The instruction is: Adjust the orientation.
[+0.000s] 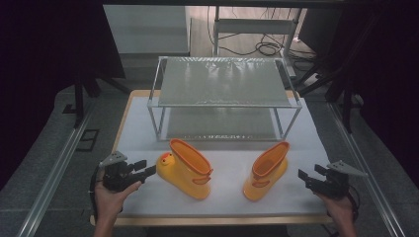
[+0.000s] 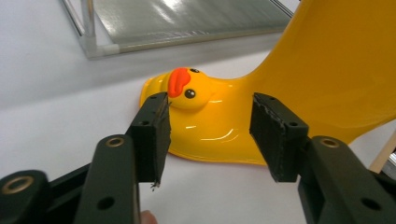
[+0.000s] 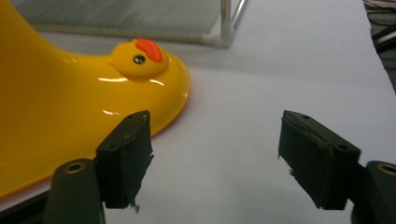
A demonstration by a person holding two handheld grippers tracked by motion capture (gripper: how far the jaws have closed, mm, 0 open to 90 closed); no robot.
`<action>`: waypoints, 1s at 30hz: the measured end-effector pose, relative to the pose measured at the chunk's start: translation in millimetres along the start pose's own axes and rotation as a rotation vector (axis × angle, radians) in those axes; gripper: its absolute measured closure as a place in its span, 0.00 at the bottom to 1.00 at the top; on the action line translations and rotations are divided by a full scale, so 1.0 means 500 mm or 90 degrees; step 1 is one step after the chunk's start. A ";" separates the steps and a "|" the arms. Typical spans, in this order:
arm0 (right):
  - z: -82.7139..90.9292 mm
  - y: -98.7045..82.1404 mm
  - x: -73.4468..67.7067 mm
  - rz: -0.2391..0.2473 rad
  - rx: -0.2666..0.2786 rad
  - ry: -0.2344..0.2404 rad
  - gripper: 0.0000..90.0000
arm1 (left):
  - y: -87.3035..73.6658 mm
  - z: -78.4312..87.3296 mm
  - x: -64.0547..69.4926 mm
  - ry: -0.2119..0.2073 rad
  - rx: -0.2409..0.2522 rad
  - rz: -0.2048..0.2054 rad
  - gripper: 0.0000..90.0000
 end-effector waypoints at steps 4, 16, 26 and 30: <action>-0.006 0.000 -0.006 0.010 -0.002 0.004 0.33 | -0.001 0.001 -0.001 -0.001 0.006 0.012 0.70; -0.011 -0.007 -0.005 0.002 -0.002 0.003 0.35 | -0.010 0.020 0.067 -0.032 0.001 -0.024 0.97; -0.007 -0.007 -0.001 -0.012 0.007 0.006 0.36 | -0.024 0.010 0.174 -0.076 -0.007 -0.071 0.99; -0.006 -0.010 0.002 -0.013 0.003 0.002 0.36 | -0.049 -0.007 0.214 -0.076 -0.012 -0.085 0.99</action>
Point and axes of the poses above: each handheld gripper's, and its own axes: z roughly backward along the jaws, y roughly out of its top, x roughly to its right, the point moved 3 cm from there along -z, roughly forward along the jaws, and after that the axes turned 13 degrees about y, right-handed, at the moved point
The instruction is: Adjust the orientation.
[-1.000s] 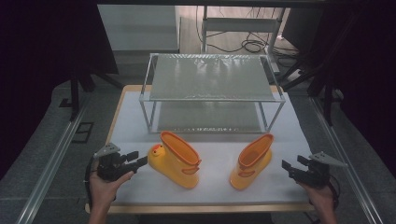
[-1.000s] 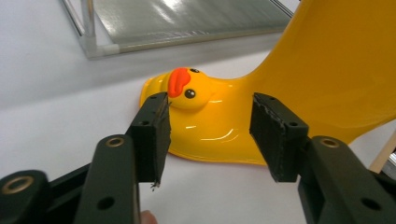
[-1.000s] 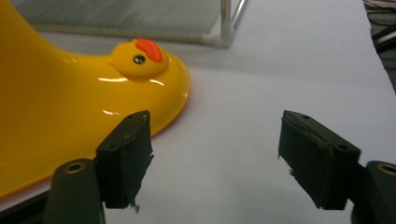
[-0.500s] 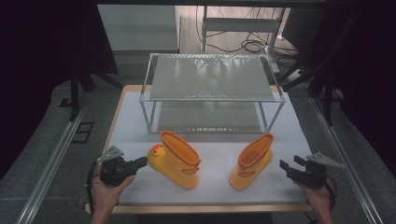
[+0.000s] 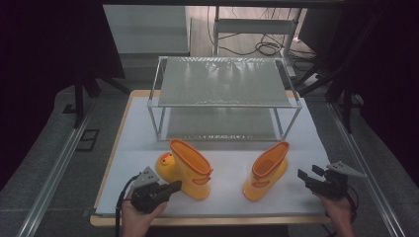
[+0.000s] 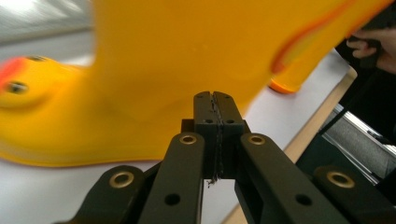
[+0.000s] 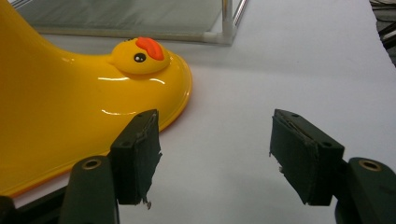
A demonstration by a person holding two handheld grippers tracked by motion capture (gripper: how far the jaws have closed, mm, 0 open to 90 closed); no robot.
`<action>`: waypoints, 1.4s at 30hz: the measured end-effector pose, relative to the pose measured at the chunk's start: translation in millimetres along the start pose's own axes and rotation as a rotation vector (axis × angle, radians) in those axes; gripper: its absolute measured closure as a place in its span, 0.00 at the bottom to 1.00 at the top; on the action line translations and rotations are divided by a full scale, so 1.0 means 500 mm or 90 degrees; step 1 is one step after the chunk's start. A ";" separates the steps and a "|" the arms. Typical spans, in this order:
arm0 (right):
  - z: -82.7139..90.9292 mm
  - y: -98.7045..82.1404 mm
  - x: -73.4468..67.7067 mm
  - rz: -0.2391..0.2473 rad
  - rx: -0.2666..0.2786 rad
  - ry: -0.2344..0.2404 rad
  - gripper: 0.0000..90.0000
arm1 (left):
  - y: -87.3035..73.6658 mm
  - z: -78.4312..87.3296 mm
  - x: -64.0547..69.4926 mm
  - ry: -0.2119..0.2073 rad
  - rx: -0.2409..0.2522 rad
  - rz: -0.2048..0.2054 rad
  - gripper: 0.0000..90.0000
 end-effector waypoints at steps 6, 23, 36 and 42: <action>-0.002 -0.001 0.000 -0.010 0.001 -0.002 0.37 | -0.009 -0.037 0.054 0.019 -0.002 -0.025 0.99; -0.004 -0.005 0.003 -0.019 0.002 -0.003 0.37 | -0.011 -0.142 0.148 0.121 0.035 -0.087 0.99; -0.006 -0.008 0.003 -0.022 -0.003 -0.004 0.37 | -0.034 -0.100 0.116 0.101 0.031 -0.059 1.00; -0.007 -0.009 0.003 -0.023 -0.007 -0.003 0.37 | -0.058 -0.054 0.082 0.104 0.025 -0.046 1.00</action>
Point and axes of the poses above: each handheld gripper's, and its own axes: z roughly backward along the jaws, y roughly out of its top, x roughly to its right, the point moved 3 cm from there along -z, roughly forward along the jaws, and after that the axes turned 13 degrees about y, right-handed, at the moved point
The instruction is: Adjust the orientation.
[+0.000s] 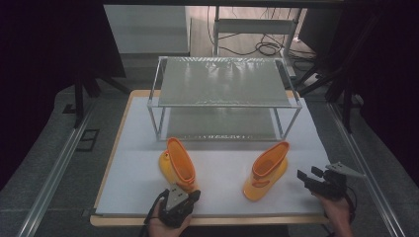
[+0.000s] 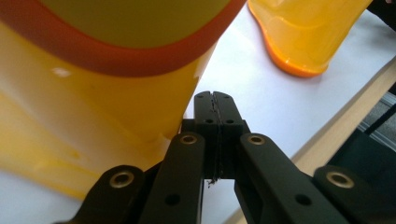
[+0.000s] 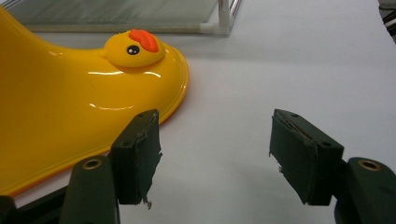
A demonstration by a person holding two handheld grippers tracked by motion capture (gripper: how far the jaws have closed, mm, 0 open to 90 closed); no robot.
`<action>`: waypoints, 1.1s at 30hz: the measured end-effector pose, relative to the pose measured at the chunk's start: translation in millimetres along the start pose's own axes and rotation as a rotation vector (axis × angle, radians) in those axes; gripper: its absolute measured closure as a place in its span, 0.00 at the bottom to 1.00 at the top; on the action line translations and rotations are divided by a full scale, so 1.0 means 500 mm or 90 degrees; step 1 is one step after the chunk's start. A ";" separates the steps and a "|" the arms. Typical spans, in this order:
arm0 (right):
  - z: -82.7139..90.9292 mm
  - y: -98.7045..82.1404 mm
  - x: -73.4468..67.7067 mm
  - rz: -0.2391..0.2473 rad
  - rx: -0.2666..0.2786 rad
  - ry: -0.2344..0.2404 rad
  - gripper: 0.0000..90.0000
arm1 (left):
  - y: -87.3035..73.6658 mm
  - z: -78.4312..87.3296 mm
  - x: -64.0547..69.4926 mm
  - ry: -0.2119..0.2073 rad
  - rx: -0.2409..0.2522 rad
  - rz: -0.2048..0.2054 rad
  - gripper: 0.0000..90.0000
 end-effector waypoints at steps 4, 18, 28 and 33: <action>-0.001 -0.001 0.000 0.000 -0.002 0.000 0.37 | -0.012 0.018 -0.029 0.000 -0.003 0.012 1.00; -0.008 -0.004 -0.005 0.000 -0.010 0.003 0.37 | -0.048 0.068 -0.166 0.040 -0.006 0.107 0.99; -0.006 -0.004 -0.001 -0.001 -0.011 0.000 0.37 | -0.052 0.073 -0.205 0.054 -0.013 0.133 0.97; -0.007 -0.006 0.000 -0.004 -0.010 0.001 0.37 | -0.049 0.076 -0.170 0.017 -0.013 0.108 0.97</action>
Point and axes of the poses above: each handheld gripper's, and its own axes: z roughly backward along the jaws, y roughly out of its top, x roughly to its right, the point moved 3 cm from there along -z, roughly forward along the jaws, and after that the axes turned 13 degrees about y, right-handed, at the moved point
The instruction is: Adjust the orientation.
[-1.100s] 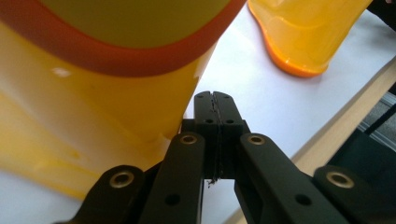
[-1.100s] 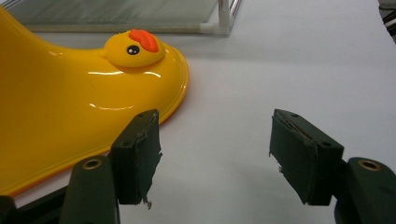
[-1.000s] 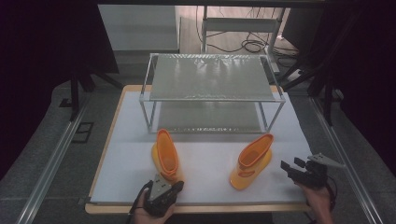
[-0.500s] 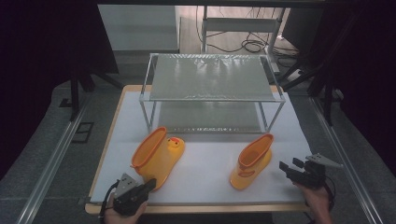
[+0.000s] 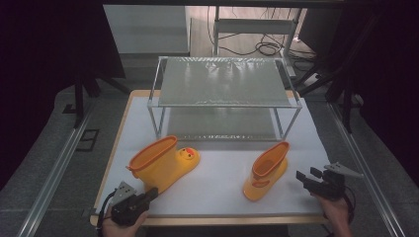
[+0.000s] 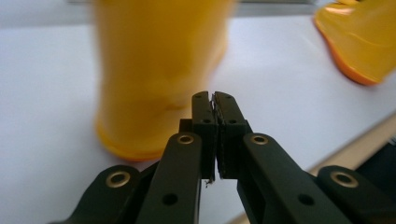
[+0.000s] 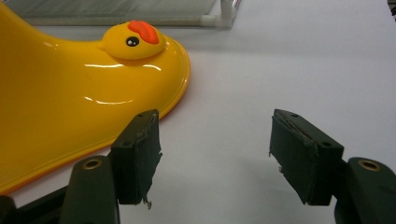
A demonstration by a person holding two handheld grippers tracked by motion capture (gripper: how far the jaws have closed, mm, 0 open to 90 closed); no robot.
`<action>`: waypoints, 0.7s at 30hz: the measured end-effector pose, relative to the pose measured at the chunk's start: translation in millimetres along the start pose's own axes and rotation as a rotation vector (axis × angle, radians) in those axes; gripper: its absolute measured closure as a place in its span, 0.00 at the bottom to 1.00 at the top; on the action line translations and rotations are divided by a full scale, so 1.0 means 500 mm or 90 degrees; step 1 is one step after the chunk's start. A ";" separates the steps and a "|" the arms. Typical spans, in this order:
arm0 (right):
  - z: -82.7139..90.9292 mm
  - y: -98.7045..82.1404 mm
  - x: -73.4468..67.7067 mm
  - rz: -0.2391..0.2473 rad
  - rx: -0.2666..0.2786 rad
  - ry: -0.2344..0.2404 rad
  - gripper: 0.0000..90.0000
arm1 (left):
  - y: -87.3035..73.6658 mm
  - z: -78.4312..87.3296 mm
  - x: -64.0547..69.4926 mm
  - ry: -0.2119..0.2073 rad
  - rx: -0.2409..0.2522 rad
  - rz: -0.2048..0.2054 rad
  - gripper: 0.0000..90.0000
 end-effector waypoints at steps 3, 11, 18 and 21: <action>0.000 -0.001 0.001 -0.001 -0.001 0.000 0.37 | 0.007 -0.008 0.036 -0.037 -0.011 -0.032 0.94; 0.004 -0.003 0.009 -0.008 -0.002 0.000 0.36 | 0.067 -0.043 0.108 -0.107 -0.041 -0.090 0.77; 0.010 -0.003 0.015 -0.012 0.002 -0.002 0.35 | 0.108 -0.070 0.139 -0.152 -0.100 -0.113 0.61; 0.012 -0.003 0.017 -0.012 0.000 -0.002 0.35 | 0.125 -0.082 0.150 -0.181 -0.123 -0.127 0.58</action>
Point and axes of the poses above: each handheld gripper's, and its own axes: z roughly backward along the jaws, y roughly out of its top, x roughly to its right, the point moved 3 cm from there along -z, roughly forward along the jaws, and after that the axes turned 13 degrees about y, right-handed, at the moved point
